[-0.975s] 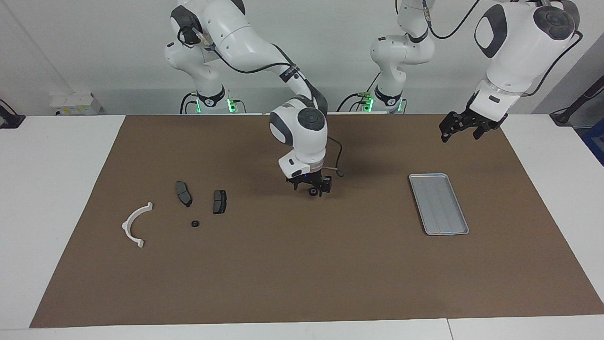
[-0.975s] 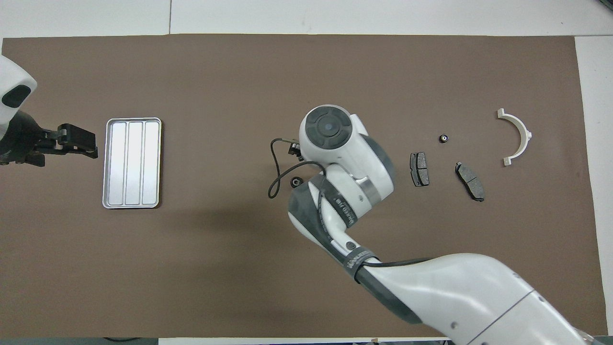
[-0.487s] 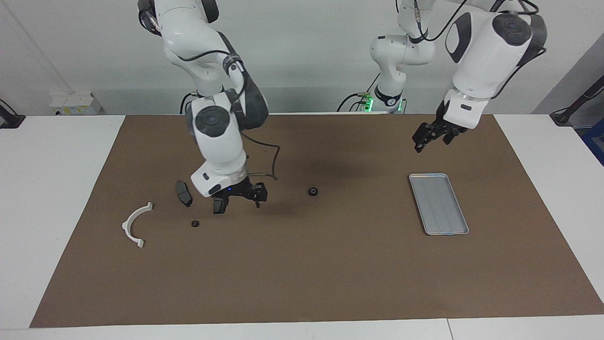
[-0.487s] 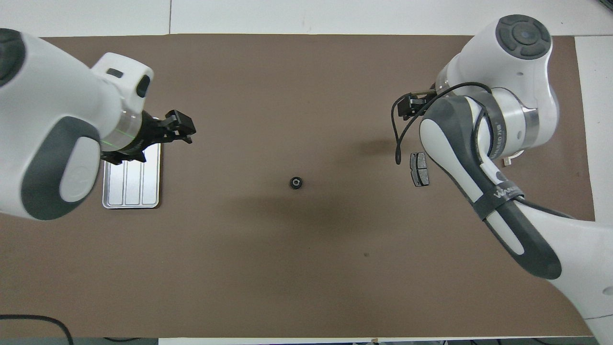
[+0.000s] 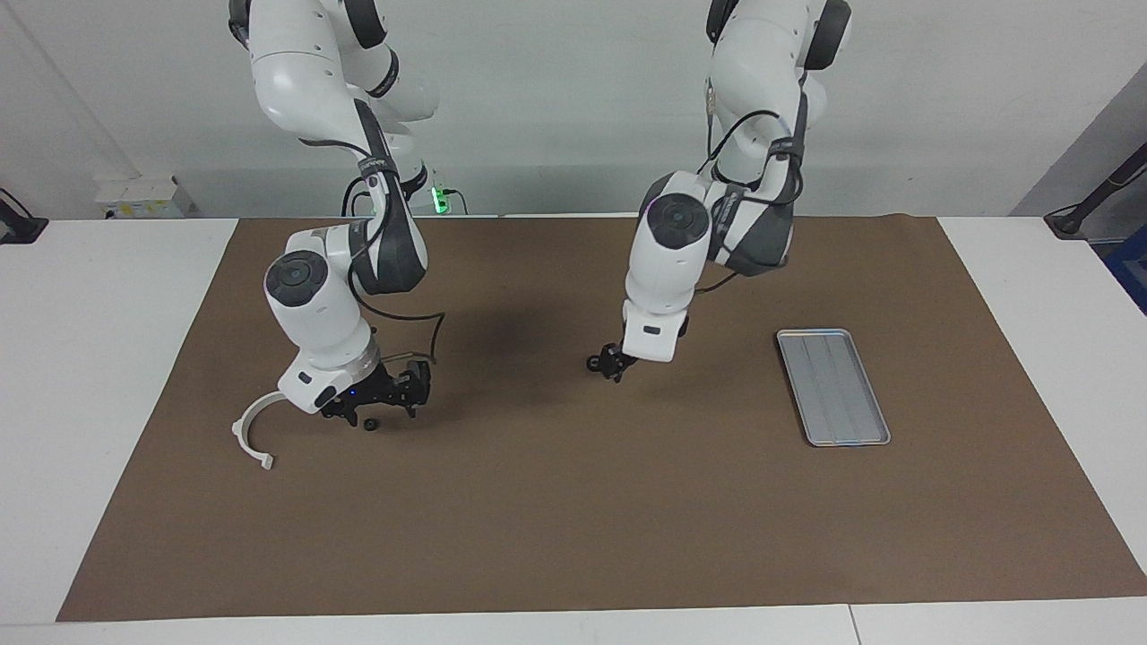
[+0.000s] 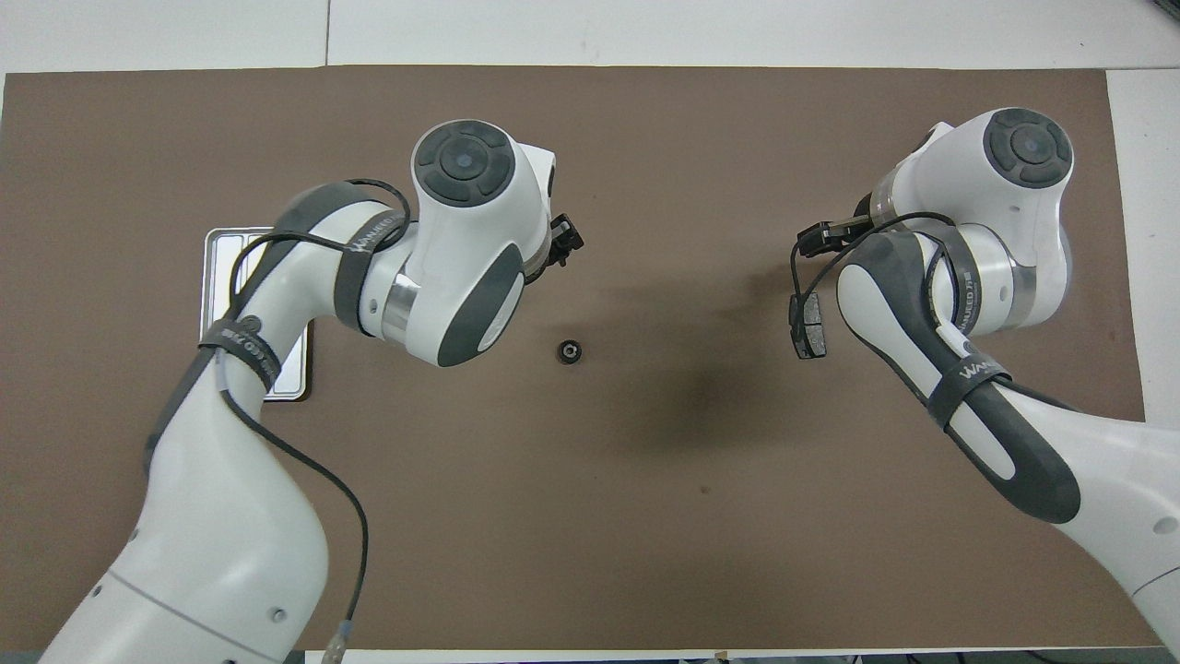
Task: Pick bearing gear from pile to tray
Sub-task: 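Reach the left gripper to the mid-table bearing and grasp it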
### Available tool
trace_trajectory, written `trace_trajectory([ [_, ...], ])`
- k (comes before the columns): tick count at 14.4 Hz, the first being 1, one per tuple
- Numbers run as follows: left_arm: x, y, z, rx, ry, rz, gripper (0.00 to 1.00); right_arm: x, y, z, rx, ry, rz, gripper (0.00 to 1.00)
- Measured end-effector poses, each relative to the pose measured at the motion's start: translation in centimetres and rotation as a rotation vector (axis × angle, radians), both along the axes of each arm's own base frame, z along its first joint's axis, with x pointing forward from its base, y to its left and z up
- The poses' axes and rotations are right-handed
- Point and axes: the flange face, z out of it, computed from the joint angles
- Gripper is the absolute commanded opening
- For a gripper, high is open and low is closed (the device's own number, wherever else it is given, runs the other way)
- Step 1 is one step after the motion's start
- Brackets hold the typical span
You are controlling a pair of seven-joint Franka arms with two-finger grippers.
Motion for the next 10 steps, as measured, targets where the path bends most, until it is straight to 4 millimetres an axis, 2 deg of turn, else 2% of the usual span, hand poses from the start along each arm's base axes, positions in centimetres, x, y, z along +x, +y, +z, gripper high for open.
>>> trace_trajectory([
  [1,-0.4,-0.9,-2.1,0.003,0.004,-0.007,1.0,-0.1,-0.8,-0.3,-0.001,0.004,0.001,0.99],
  [3,-1.5,-1.7,-3.9,0.015,0.021,-0.021,1.0,-0.3,-1.6,-1.0,0.0,-0.008,0.008,0.99],
  [6,-2.9,-1.9,-4.6,0.023,0.03,-0.034,1.0,-0.9,-2.5,-2.5,0.002,-0.02,0.014,0.96],
  [10,-4.2,-1.8,-4.9,0.028,0.037,-0.044,0.99,-1.4,-2.6,-3.4,0.003,-0.015,0.015,0.96],
])
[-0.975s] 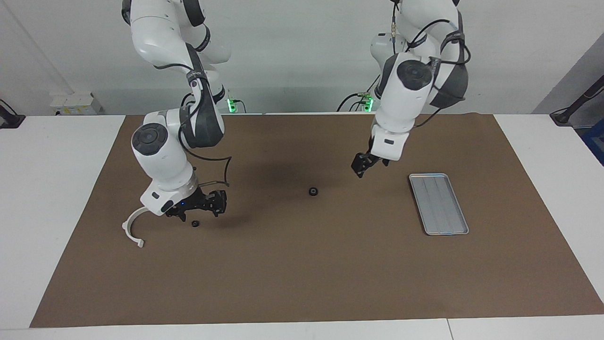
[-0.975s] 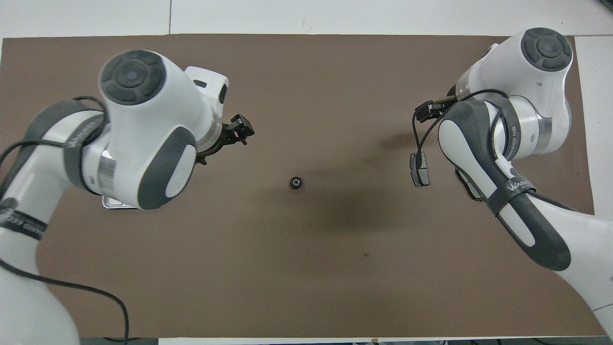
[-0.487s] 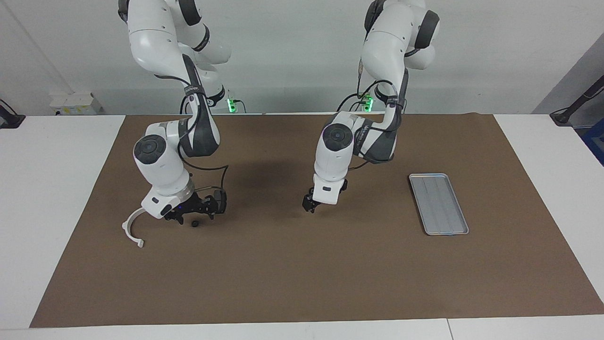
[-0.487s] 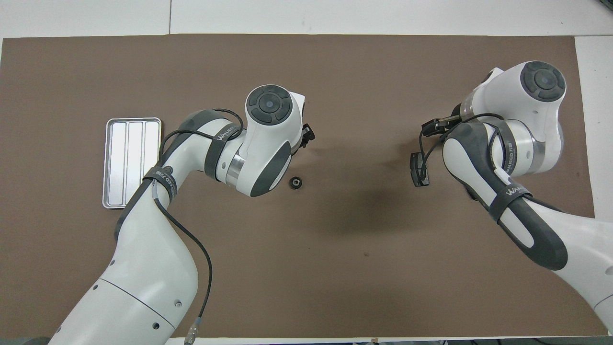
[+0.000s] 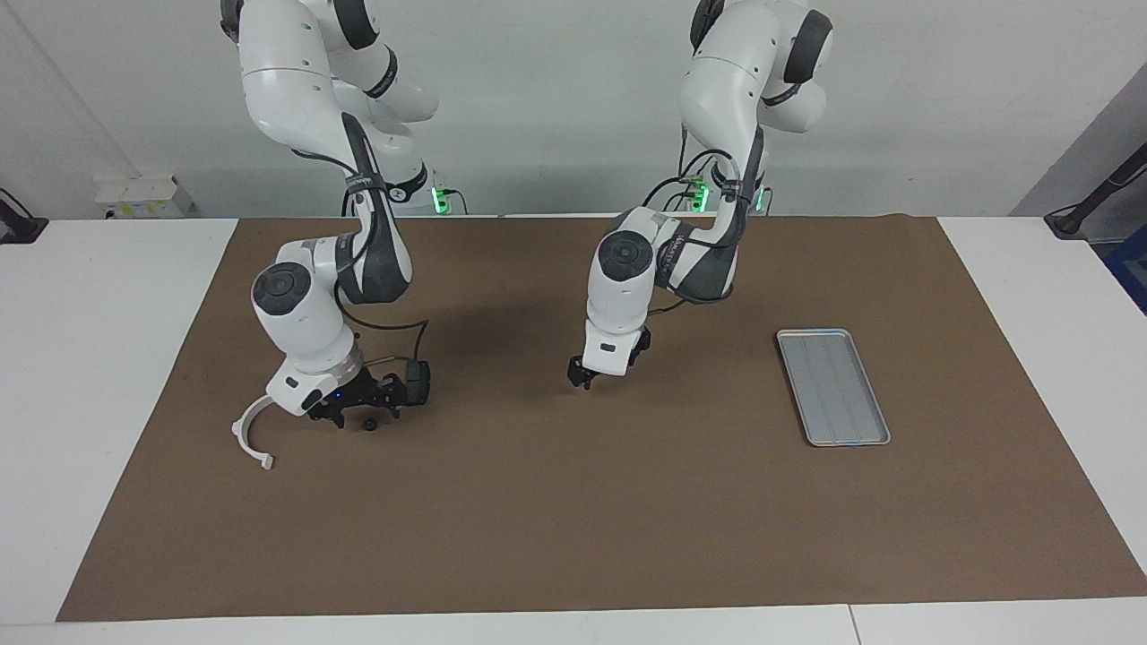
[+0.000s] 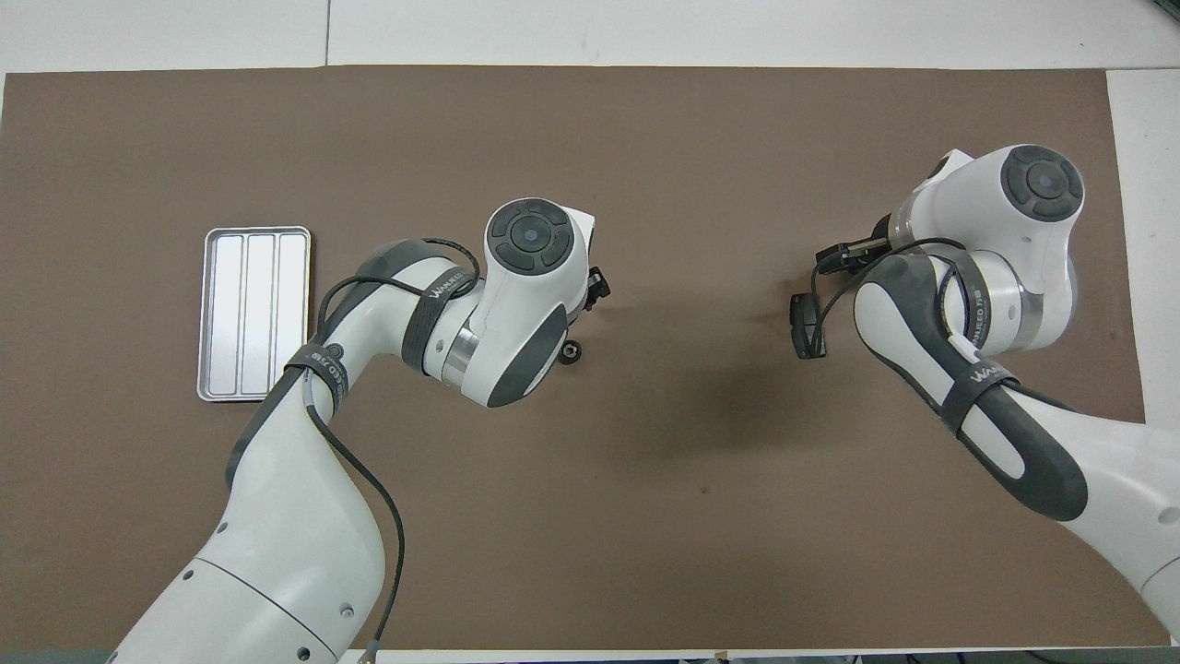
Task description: Pick bearing gear from pile to tray
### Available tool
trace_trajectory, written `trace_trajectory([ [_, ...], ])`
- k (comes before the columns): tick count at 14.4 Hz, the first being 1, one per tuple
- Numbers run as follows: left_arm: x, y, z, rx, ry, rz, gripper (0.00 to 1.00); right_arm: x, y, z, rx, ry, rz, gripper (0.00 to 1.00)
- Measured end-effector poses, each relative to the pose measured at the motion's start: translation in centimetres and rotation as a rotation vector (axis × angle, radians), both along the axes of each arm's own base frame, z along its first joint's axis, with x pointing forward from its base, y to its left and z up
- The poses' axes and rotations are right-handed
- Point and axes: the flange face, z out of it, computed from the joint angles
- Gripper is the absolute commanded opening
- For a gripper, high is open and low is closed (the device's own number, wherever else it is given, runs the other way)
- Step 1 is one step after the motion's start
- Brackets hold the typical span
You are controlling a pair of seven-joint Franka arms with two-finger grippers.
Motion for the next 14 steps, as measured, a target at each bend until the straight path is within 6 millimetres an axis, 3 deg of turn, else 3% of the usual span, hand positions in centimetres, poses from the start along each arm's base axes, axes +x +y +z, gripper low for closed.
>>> trace_trajectory([
  [5,-2.6,-1.4,-2.2,-0.032,-0.046,-0.026,0.96,-0.7,-0.1,-1.2,0.001,0.003,0.0,0.96],
  [7,-3.1,-1.6,-2.5,-0.029,-0.043,-0.029,0.95,-0.9,-0.2,-1.6,0.001,0.004,-0.003,0.86],
  [8,-3.1,-1.6,-2.4,-0.029,-0.043,-0.029,0.95,-1.0,-0.3,-1.7,0.001,0.006,-0.005,0.78],
  [10,-3.4,-1.5,-2.2,-0.029,-0.042,-0.031,0.9,-1.0,-0.3,-1.7,0.001,0.007,-0.005,0.52],
  [11,-3.7,-1.6,-2.2,-0.027,-0.04,-0.034,0.87,-1.0,-0.3,-1.7,0.001,0.008,-0.005,0.22],
  [12,-4.0,-1.7,-2.3,-0.026,-0.039,-0.038,0.85,-1.1,-0.3,-1.8,0.001,0.008,-0.005,0.0],
  [14,-4.1,-1.8,-2.4,-0.032,-0.046,-0.039,0.85,-1.0,-0.6,-1.5,0.0,0.004,-0.009,0.0],
])
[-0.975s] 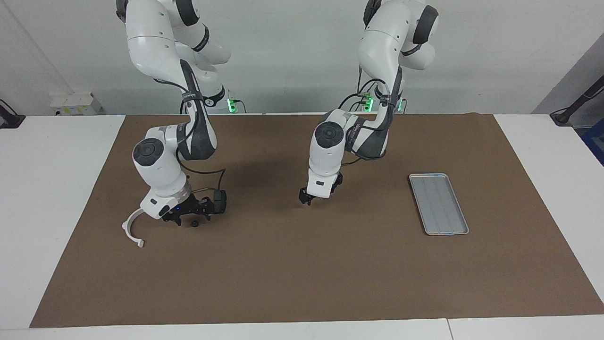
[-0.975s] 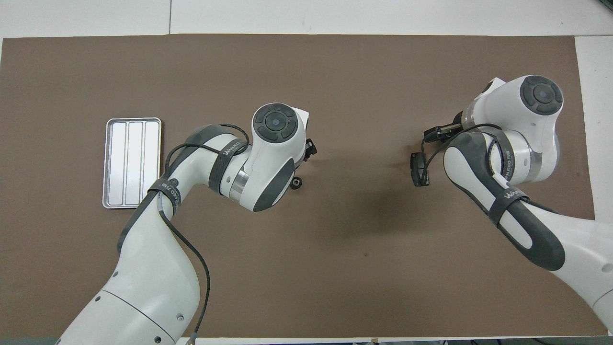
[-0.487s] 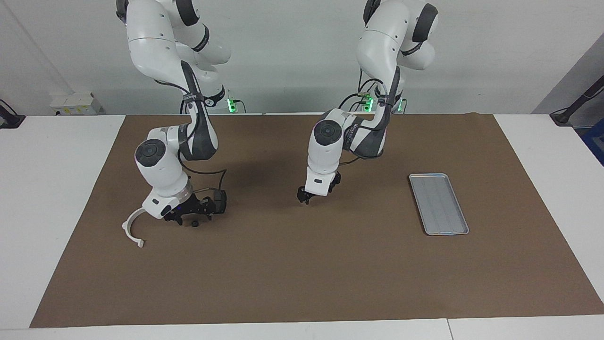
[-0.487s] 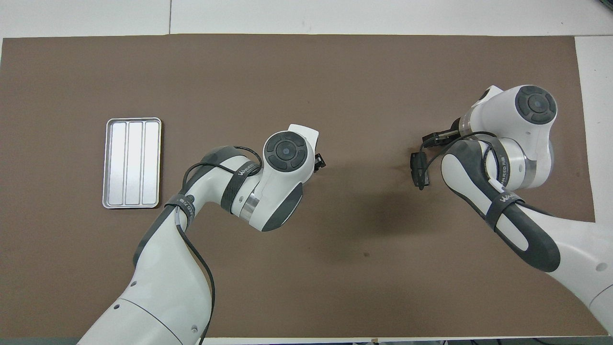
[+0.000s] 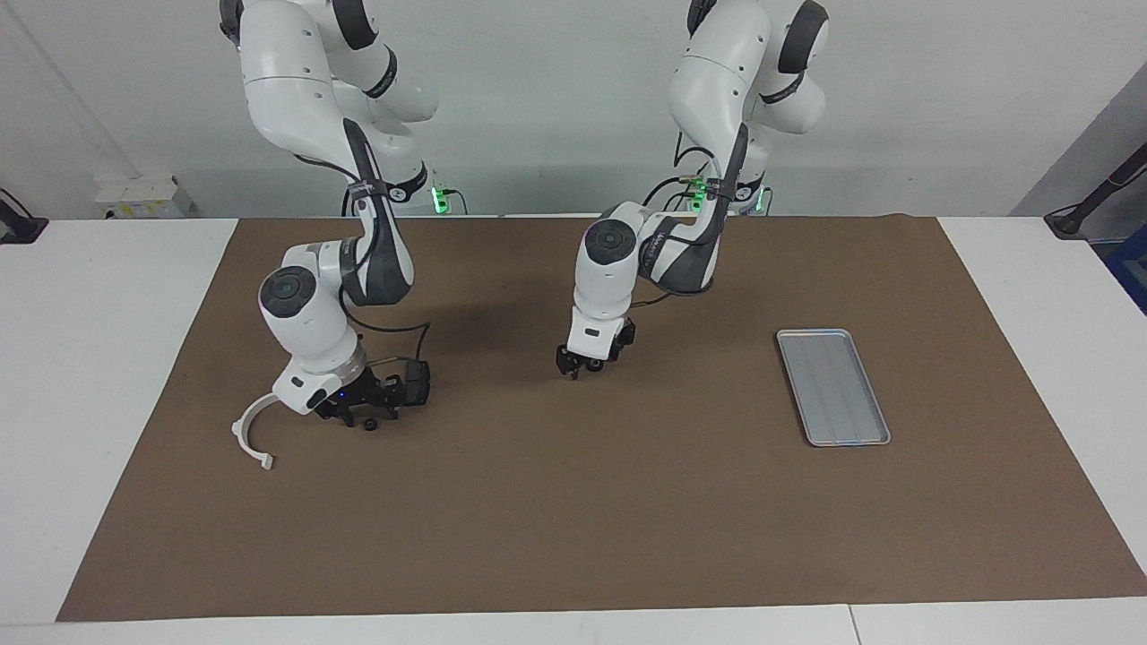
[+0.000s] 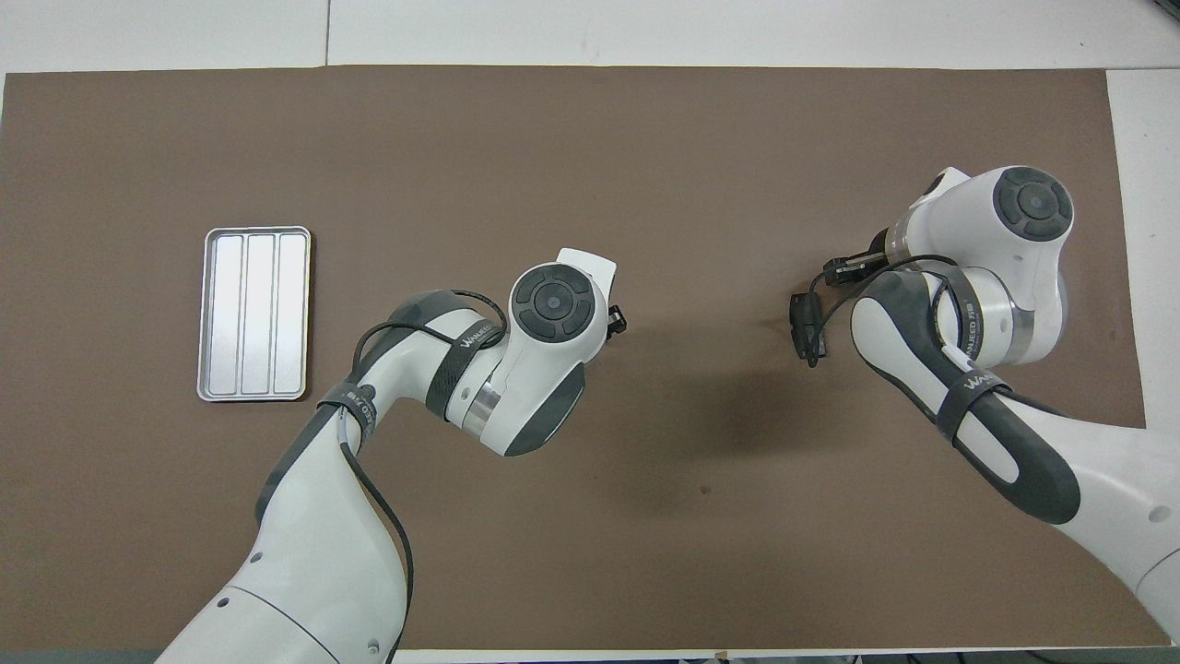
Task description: Pick bearing gear from pile to tray
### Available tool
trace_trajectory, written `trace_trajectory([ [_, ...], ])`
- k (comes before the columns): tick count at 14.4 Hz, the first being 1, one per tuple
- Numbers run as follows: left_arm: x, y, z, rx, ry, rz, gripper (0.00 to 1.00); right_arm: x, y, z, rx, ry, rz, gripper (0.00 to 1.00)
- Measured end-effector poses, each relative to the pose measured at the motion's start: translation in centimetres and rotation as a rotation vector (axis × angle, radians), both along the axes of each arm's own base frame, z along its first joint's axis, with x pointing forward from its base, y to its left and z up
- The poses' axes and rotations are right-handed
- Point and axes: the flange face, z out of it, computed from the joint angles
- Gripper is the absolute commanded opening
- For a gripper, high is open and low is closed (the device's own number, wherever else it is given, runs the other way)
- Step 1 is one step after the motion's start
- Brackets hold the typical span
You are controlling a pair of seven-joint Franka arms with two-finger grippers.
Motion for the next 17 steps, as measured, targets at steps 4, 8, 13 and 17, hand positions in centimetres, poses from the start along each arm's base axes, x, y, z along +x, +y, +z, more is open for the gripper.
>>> trace_trajectory([
  [4,0.2,0.1,0.0,-0.008,-0.011,0.004,0.82,0.0,0.3,0.3,0.002,-0.004,-0.04,0.0],
  [8,0.2,0.2,-0.1,-0.007,-0.012,0.005,0.58,0.0,0.4,0.3,0.004,-0.004,-0.054,0.0],
  [13,0.2,0.4,0.7,-0.013,-0.021,0.008,0.0,0.7,1.1,3.0,0.002,-0.002,-0.052,0.0],
  [17,0.6,1.3,0.7,-0.002,-0.016,0.022,0.0,1.9,2.4,7.3,-0.001,0.005,-0.068,0.0],
])
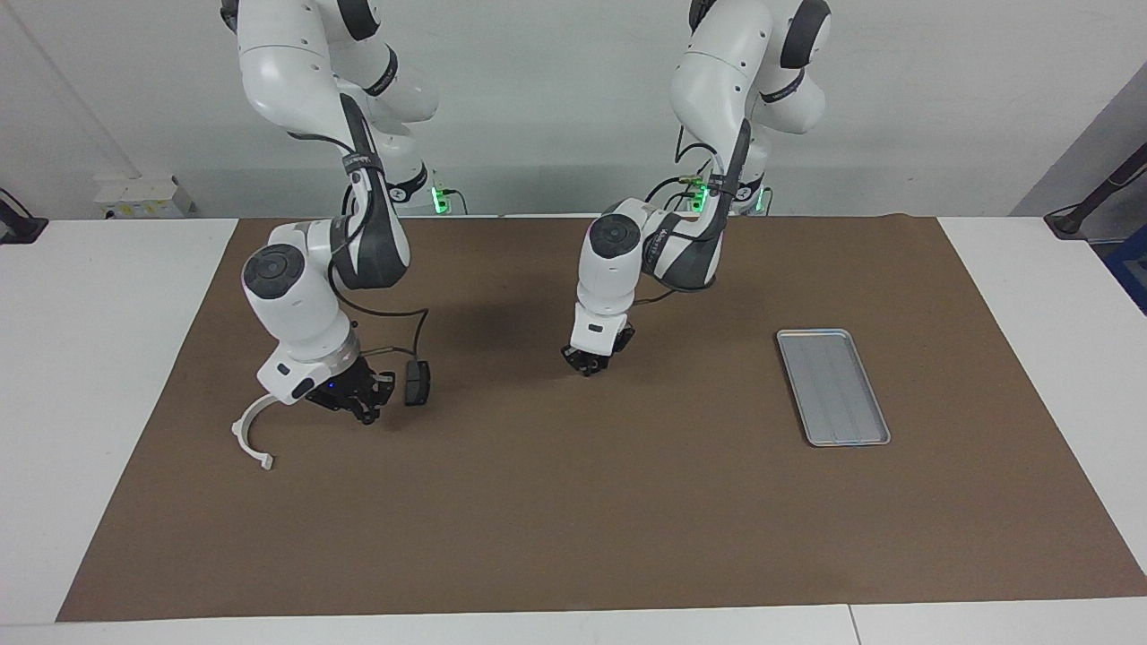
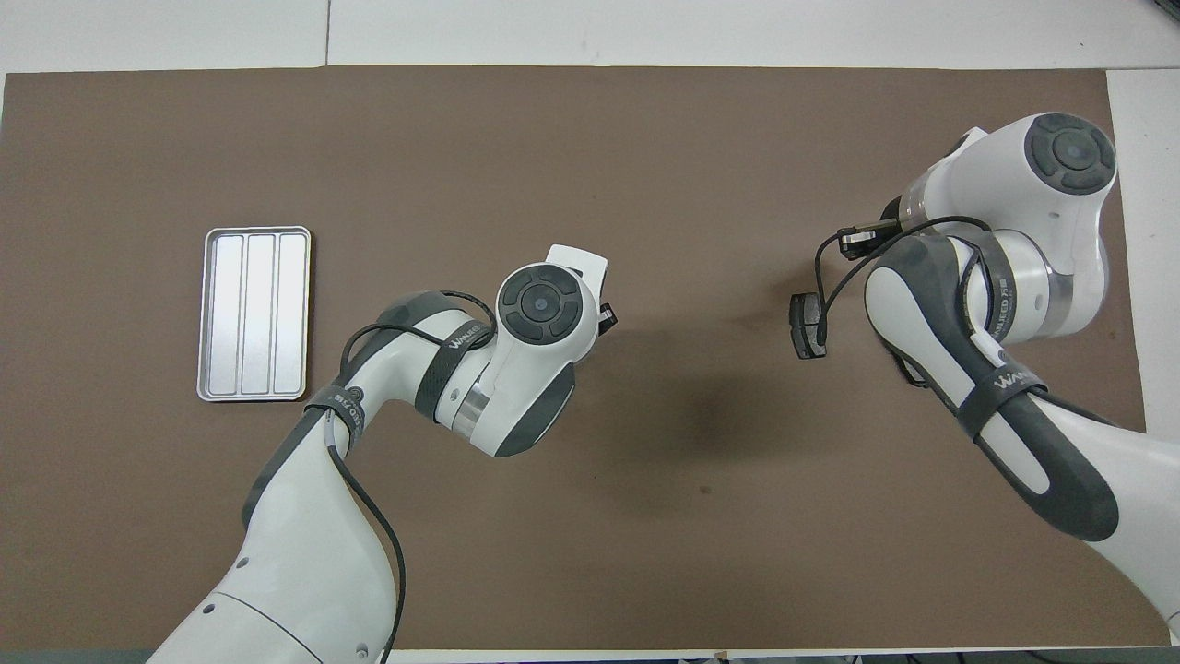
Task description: Pick bearing gear from pile to tray
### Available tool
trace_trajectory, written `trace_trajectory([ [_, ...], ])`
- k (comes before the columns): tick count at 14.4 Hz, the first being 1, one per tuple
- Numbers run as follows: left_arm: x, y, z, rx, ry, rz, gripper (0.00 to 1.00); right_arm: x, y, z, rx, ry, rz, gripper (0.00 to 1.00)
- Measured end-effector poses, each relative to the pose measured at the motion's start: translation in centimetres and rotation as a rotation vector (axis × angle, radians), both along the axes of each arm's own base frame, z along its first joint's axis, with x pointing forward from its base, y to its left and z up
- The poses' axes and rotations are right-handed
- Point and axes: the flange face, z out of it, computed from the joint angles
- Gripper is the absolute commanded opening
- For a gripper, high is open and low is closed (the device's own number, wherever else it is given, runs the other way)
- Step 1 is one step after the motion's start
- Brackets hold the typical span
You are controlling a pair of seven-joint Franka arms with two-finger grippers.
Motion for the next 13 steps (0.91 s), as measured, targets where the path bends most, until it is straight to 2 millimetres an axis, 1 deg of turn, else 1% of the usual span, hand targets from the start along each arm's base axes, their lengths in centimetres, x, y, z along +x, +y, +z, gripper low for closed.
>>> trace_trajectory([
  [1,0.5,1.0,0.5,0.009,0.006,0.006,0.0,0.1,1.2,0.8,0.001,0.0,-0.012,0.0],
  [2,1.2,2.5,1.6,0.019,0.018,0.002,0.0,0.2,2.4,1.4,0.001,0.001,-0.02,0.0],
  [3,2.1,5.0,3.5,0.027,0.031,-0.01,0.0,0.2,3.4,1.9,0.002,0.002,-0.027,0.0],
  [4,2.9,8.1,5.6,0.029,0.037,-0.026,0.0,0.2,3.8,2.2,0.002,0.004,-0.036,0.0],
  [5,3.5,12.0,7.8,0.028,0.04,-0.052,0.0,0.2,4.0,2.4,0.002,0.005,-0.054,0.0],
  [6,3.7,16.1,9.3,0.028,0.047,-0.088,0.0,0.2,4.5,2.6,0.004,0.004,-0.078,0.0],
  [7,3.9,19.8,9.8,0.028,0.056,-0.131,0.0,0.0,5.8,2.7,0.006,0.005,-0.102,0.0],
  [8,4.1,23.3,9.7,0.026,0.065,-0.173,0.0,-0.5,8.2,2.8,0.009,0.008,-0.132,0.0],
  [10,4.8,29.4,8.8,0.02,0.082,-0.253,0.0,-1.9,13.6,3.2,0.014,0.008,-0.172,0.0],
  [12,5.4,34.5,8.3,0.011,0.083,-0.316,0.0,-3.4,18.0,3.5,0.018,0.006,-0.197,0.0],
  [13,5.5,36.3,8.1,0.008,0.077,-0.337,0.0,-4.2,20.0,3.6,0.013,0.004,-0.211,0.0],
])
